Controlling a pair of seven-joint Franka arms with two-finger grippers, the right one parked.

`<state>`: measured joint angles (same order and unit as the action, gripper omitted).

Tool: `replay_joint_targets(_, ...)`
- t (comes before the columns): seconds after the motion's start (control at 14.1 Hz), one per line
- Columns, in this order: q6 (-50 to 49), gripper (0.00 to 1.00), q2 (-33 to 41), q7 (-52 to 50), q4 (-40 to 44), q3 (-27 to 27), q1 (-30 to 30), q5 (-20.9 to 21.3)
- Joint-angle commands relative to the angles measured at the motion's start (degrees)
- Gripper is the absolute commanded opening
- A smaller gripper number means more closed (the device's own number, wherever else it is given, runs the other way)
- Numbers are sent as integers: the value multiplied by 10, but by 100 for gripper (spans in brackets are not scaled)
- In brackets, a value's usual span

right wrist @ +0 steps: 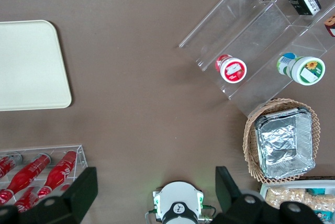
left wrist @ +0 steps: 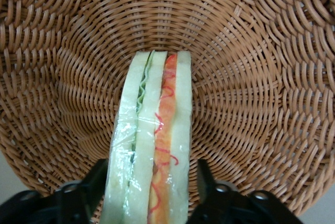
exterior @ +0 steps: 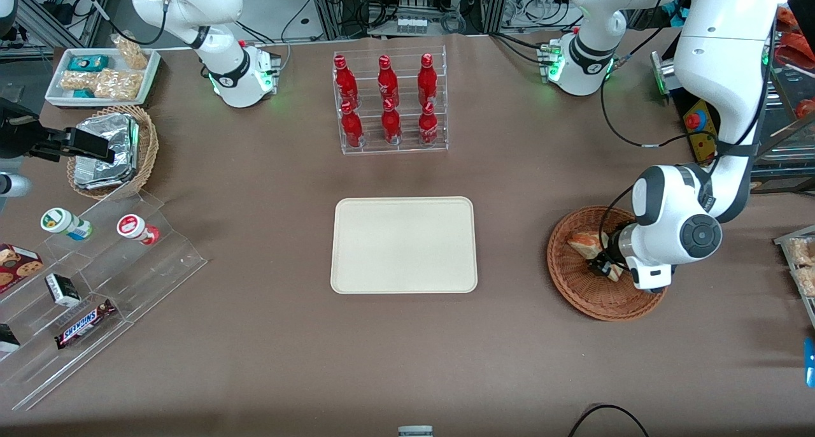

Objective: Place sandwich from basket to tray
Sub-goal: 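Close the left gripper on the wrapped sandwich and lift it, then carry the sandwich with the left gripper over the cream tray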

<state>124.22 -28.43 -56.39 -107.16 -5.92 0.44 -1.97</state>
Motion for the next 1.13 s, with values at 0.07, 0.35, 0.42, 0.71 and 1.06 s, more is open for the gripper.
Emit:
replay_joint_targets(0.07, 3, 14, 28, -2, -16, 2, -5, 7)
replay_joint_targets(0.35, -67, 12, 84, 37, 16, -2, -11, 17)
replay_joint_targets(0.42, -96, 13, 95, 37, 36, -8, -29, 17)
replay_joint_targets(0.71, -128, 13, 81, 47, 75, -9, -172, 27)
replay_joint_targets(1.06, -84, 14, -74, 31, 223, -9, -321, 44)
